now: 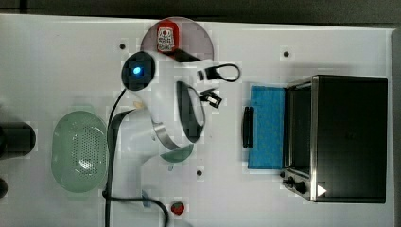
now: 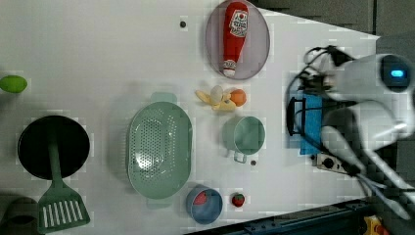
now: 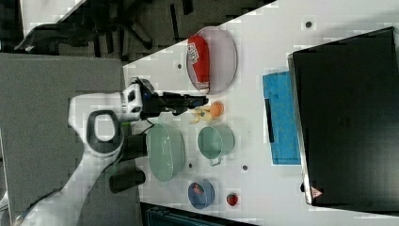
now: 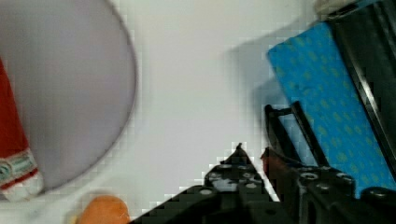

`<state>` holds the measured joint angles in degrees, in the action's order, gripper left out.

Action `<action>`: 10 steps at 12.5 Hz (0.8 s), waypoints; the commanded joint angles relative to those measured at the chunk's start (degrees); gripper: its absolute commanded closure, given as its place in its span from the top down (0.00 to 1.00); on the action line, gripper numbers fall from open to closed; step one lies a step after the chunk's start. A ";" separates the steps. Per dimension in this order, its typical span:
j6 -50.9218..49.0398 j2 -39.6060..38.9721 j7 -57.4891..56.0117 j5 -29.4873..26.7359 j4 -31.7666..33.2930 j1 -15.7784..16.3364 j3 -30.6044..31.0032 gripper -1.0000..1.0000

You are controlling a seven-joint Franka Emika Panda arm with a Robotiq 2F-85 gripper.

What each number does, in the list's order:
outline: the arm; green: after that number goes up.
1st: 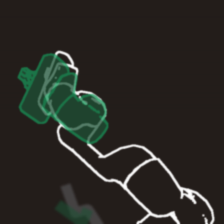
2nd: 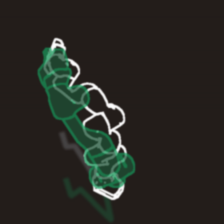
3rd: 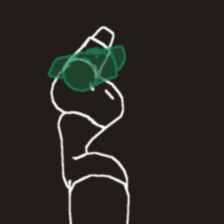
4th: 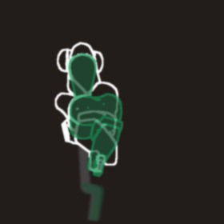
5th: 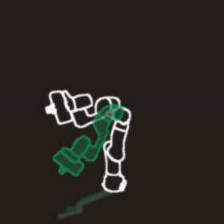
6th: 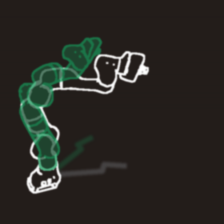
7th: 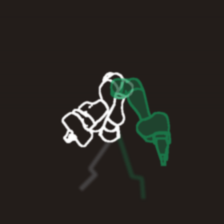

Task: Flap open oven.

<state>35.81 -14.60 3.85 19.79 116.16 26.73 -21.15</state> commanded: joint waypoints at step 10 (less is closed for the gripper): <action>-16.11 21.99 2.24 -16.27 -1.25 -1.86 -3.42 0.17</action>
<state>21.36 6.70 3.86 4.93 115.82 25.28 -25.12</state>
